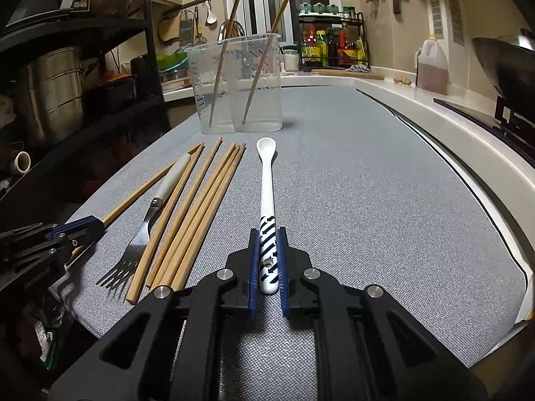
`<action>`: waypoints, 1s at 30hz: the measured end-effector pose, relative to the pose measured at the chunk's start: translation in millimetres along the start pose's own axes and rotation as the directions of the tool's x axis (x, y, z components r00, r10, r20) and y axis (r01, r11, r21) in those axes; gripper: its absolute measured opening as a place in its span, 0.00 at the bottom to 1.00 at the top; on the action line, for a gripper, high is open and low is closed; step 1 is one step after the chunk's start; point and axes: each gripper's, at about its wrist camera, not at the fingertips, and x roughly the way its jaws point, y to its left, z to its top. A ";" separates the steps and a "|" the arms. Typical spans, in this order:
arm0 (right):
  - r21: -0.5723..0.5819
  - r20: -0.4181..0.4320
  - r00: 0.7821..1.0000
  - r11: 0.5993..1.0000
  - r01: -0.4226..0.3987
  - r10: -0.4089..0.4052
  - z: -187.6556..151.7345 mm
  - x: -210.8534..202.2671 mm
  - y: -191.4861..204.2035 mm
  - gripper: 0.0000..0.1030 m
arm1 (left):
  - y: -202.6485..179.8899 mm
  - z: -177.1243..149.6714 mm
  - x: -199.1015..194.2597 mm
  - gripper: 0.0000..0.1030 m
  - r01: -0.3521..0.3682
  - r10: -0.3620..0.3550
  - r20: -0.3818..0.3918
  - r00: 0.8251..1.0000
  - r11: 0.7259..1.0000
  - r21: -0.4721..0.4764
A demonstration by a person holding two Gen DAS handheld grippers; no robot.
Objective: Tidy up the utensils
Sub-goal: 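Grasp the white striped spoon with the right gripper while the left grasps a chopstick, then lift the spoon and chopstick and carry both toward the clear container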
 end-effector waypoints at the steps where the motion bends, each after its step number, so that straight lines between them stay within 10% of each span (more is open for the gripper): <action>1: 0.003 -0.003 1.000 1.000 0.004 -0.004 0.4 -0.8 -0.6 0.10 | 0.5 0.8 -1.4 0.06 -0.003 0.003 0.000 1.000 1.000 -0.001; 30: -0.009 0.139 0.990 1.000 0.010 -0.008 34.9 -37.6 0.9 0.10 | -9.5 55.0 -59.1 0.06 -0.031 0.018 0.196 0.981 0.998 0.061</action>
